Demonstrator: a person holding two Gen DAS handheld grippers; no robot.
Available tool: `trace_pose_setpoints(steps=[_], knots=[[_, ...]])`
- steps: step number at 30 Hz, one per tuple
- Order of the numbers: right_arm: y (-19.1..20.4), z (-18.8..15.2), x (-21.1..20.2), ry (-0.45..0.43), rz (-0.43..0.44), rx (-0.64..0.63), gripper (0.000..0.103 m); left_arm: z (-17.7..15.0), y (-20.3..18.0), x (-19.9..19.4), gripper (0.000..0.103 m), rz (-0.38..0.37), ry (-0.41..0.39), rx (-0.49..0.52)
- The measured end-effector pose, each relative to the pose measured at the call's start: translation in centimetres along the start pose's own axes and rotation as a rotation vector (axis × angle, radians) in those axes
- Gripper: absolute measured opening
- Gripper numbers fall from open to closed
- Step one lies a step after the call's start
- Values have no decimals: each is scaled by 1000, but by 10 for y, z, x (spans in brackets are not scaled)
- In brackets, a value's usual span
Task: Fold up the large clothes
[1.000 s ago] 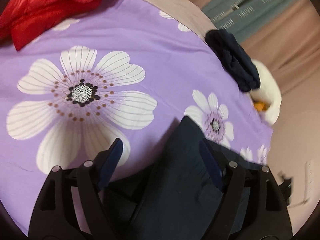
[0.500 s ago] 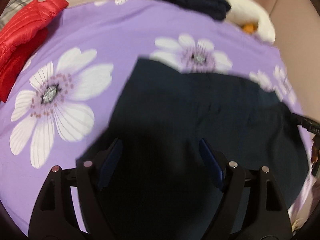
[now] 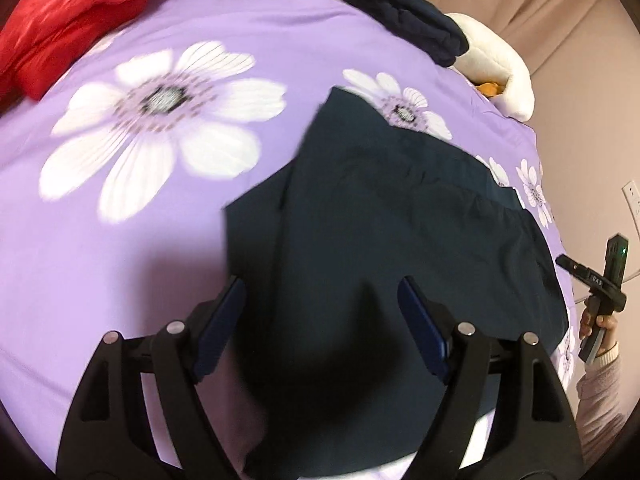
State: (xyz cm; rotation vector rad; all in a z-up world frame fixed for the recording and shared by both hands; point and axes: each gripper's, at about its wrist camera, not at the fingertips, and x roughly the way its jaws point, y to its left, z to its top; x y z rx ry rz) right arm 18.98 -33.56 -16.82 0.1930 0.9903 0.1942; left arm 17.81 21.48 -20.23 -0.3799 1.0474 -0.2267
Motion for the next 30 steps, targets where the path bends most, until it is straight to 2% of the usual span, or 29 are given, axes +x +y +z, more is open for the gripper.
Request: trace_pose_setpoints(steps=[3,6,8,10,11,12,14,15,17,19,24,26,29,30], knots=[[-23,-28,-11,25,-10,59,64,-19,6,-4,75,-19,17,-18],[-34,-53,-25,20,38,101,64,-32,3,-7,62,-64,17,-22],[-31,-63,-31,21,50,100,64,-38,0,-8,57,-90,30,-8],[-27,-72,-34,24,51,78,62,-43,-4,-4,55,-74,55,8],[-25,-75,-33,29,55,69,56,-44,-6,0,51,-76,70,2],[-23,-78,-32,38,56,60,43,-44,-6,4,44,-79,84,-6],[-14,-83,-26,64,22,10,27,-46,-9,6,31,-78,93,-2],[-8,-84,-25,63,6,-25,19,-47,-11,5,21,-77,91,-3],[-1,-85,-28,59,-6,-58,9,-47,-10,0,12,-76,91,-1],[0,-86,-33,56,-6,-72,5,-50,-10,-4,8,-80,102,10],[-11,-95,-47,72,24,-59,4,-59,-10,-12,7,-74,139,58],[-15,-98,-48,84,39,-56,4,-57,-7,-12,11,-53,135,54],[-23,-94,-47,82,62,-19,7,-49,-5,-15,22,-25,105,43],[-25,-89,-51,73,55,-1,10,-45,-7,-18,33,-30,91,37]])
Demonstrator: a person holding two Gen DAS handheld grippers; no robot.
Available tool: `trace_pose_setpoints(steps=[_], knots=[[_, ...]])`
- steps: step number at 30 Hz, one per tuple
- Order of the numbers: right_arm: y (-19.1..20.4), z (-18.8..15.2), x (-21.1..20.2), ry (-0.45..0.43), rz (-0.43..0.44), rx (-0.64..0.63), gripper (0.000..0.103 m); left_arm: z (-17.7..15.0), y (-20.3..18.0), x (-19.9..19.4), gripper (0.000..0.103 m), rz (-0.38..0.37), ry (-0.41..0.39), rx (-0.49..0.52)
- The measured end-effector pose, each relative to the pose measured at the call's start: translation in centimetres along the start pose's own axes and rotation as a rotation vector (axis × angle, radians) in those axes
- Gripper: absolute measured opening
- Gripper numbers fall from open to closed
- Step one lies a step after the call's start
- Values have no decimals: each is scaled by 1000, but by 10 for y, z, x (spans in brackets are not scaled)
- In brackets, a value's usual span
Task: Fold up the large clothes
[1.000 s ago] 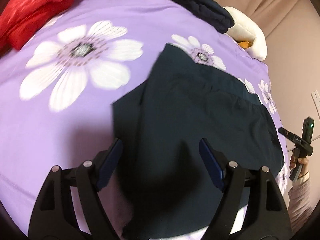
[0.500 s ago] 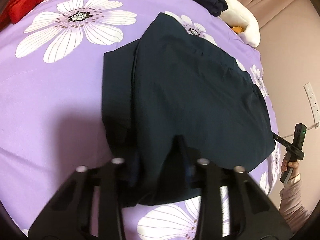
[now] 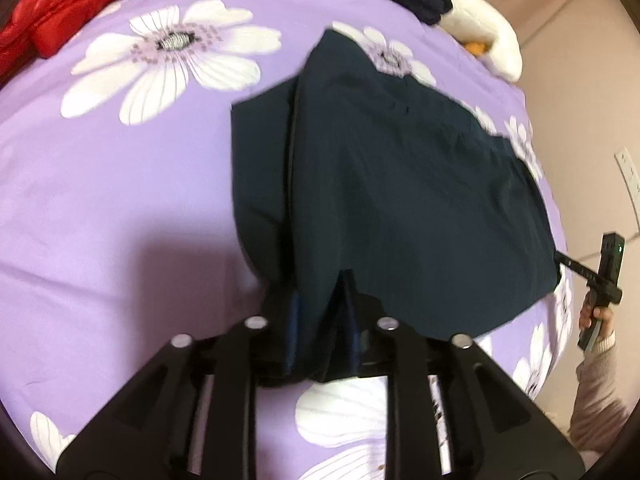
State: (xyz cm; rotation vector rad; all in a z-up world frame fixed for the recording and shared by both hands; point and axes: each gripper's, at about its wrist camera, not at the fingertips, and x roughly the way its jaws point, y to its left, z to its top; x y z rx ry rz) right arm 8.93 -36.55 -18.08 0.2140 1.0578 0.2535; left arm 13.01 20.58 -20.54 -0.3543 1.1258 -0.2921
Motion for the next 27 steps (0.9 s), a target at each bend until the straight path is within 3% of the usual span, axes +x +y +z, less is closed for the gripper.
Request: trace_pose_setpoints(steps=[1,3,7,13,17,19,21,24,27], knots=[[1,4,-5,-22,1,5,10,5,-3,-6,47,2,-28,4],[4,12,-16,-65,7,-5,15,15,-11,-15,54,9,-70,30],[19,36,-27,-151,-23,-59,36,38,-26,-20,56,-19,-121,44],[48,83,19,-133,-51,-146,36,76,-62,19,56,-49,-123,72],[54,111,61,-81,-48,-164,36,94,-80,62,56,16,-86,129],[42,118,81,-44,-94,-151,36,101,-76,84,56,103,-66,149],[13,120,95,-18,-149,-82,34,107,-58,98,56,139,-47,118],[-27,112,87,-51,-118,59,29,118,-33,95,56,125,-92,39],[-40,113,73,-105,-174,95,40,128,-24,85,61,114,-132,2]])
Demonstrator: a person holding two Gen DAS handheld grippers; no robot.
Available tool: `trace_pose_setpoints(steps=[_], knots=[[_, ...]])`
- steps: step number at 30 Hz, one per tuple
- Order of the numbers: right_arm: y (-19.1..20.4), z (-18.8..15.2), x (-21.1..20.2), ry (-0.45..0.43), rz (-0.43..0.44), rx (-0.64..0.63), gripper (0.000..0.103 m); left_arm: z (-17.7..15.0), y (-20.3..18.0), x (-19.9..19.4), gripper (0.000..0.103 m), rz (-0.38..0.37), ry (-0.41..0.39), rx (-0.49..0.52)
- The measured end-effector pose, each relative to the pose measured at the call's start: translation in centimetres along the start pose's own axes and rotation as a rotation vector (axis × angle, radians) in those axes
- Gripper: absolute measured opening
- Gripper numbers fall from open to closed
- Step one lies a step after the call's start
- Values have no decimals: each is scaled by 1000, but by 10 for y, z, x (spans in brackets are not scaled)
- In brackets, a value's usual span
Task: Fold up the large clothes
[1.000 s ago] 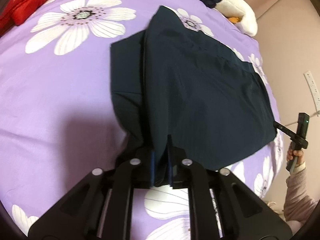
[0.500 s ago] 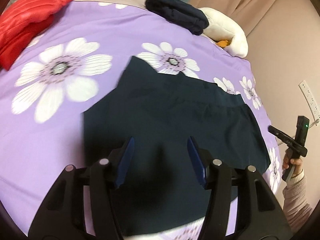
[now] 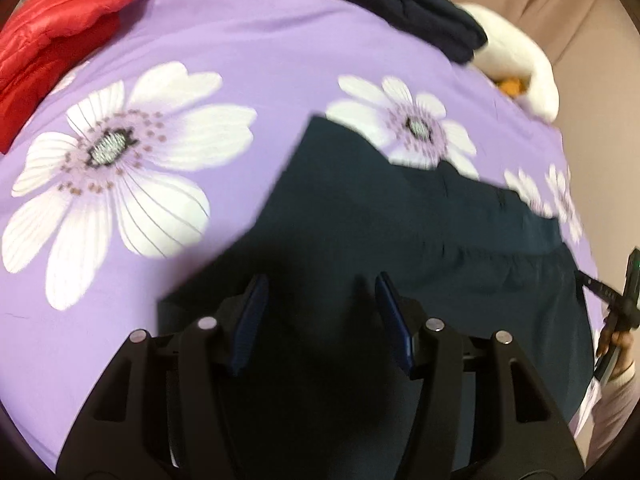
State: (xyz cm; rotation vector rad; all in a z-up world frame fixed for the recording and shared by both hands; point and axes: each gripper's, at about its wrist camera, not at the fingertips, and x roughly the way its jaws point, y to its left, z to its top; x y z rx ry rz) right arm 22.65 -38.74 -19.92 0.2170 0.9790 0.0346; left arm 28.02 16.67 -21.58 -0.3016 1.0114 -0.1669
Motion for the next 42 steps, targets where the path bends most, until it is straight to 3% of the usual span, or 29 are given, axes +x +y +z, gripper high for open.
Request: trace_pose_setpoints(steps=[2,5,11,13,14,15,18,20,23,25,27,29,30,34,39,42], knots=[[-3,7,-2,-18,72,28,46,7,-1,-3,69,-18,-19,4],[2,23,2,-46,131,51,65,15,-11,-4,72,-62,-41,18],[25,54,38,-5,123,26,67,25,-23,26,74,-29,4,33],[34,54,49,21,97,-32,49,26,-23,32,76,-21,5,29],[37,53,54,28,64,-65,26,27,-22,34,76,-15,1,22],[39,51,56,32,53,-91,18,28,-22,35,76,-11,-1,18],[39,42,48,-1,41,-121,14,37,-22,40,76,4,-12,24],[31,42,46,-10,25,-73,15,43,-23,46,76,24,-6,32],[33,44,57,46,-31,-72,23,48,-23,53,77,48,4,18],[45,48,48,25,-83,-127,29,47,-21,47,77,37,-14,-3],[65,51,24,-54,-49,-213,46,40,-20,35,77,25,-30,-6],[86,50,8,-93,38,-308,55,28,-25,20,81,16,-47,35],[105,48,4,-82,113,-379,56,22,-29,15,84,12,-49,60],[168,37,15,-22,237,-585,56,-3,-41,4,85,-38,-23,123],[229,37,54,36,251,-752,56,-14,-47,9,85,-48,2,156],[246,38,75,106,231,-827,53,-16,-45,16,87,-56,9,148]])
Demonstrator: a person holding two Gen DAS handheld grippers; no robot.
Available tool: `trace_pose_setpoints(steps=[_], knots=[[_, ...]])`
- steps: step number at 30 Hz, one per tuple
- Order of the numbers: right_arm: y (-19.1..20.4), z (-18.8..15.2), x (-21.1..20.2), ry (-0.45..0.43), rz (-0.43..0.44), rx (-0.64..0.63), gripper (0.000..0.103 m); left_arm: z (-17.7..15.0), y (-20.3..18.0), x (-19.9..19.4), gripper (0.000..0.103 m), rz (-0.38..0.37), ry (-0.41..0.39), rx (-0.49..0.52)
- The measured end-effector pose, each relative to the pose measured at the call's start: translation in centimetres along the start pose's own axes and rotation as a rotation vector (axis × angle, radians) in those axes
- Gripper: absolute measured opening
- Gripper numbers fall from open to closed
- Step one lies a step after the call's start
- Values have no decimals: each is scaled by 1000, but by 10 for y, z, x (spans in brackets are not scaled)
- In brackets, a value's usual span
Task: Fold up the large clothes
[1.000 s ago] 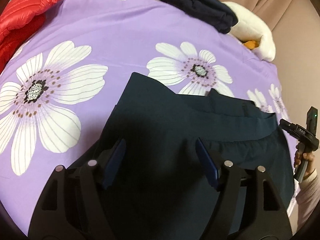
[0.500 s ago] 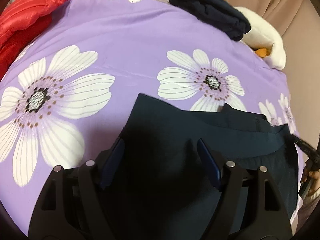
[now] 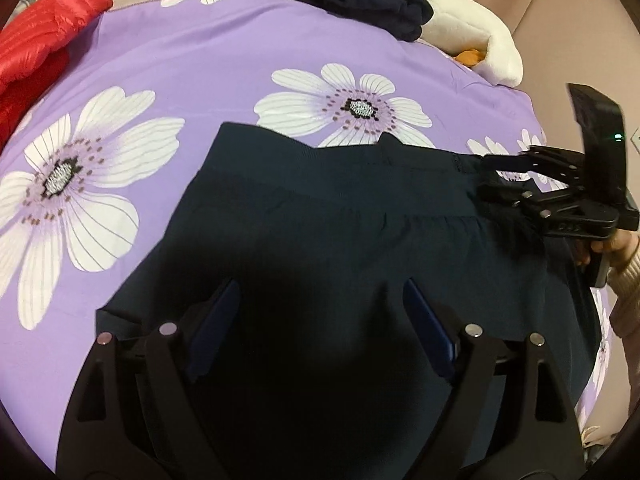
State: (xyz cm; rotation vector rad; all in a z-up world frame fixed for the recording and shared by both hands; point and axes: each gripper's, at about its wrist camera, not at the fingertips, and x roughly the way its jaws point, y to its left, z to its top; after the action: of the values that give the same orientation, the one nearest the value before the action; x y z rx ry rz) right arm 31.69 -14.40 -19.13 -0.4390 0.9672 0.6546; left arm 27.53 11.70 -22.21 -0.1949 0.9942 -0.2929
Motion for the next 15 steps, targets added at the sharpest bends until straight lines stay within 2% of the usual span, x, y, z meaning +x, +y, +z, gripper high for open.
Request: trace_pose_setpoints(steps=[1,3,5,8,10,12,15], knots=[[2,0,6,27,-2,-22,48,0,0,1,88,-4,-2,1],[9,-2,11,83,6,-77,22,-1,-1,2,89,-6,-6,10],[15,-6,8,91,2,-128,6,0,-1,3,89,-7,-10,13],[27,-6,0,65,-65,-205,5,5,0,4,89,-9,-19,4],[32,-2,-4,25,-156,-251,5,11,1,5,89,3,-30,-4],[29,9,-5,-33,-222,-232,4,19,2,6,89,30,-46,-19],[19,19,13,-12,-248,-181,4,31,4,16,89,60,-33,-20]])
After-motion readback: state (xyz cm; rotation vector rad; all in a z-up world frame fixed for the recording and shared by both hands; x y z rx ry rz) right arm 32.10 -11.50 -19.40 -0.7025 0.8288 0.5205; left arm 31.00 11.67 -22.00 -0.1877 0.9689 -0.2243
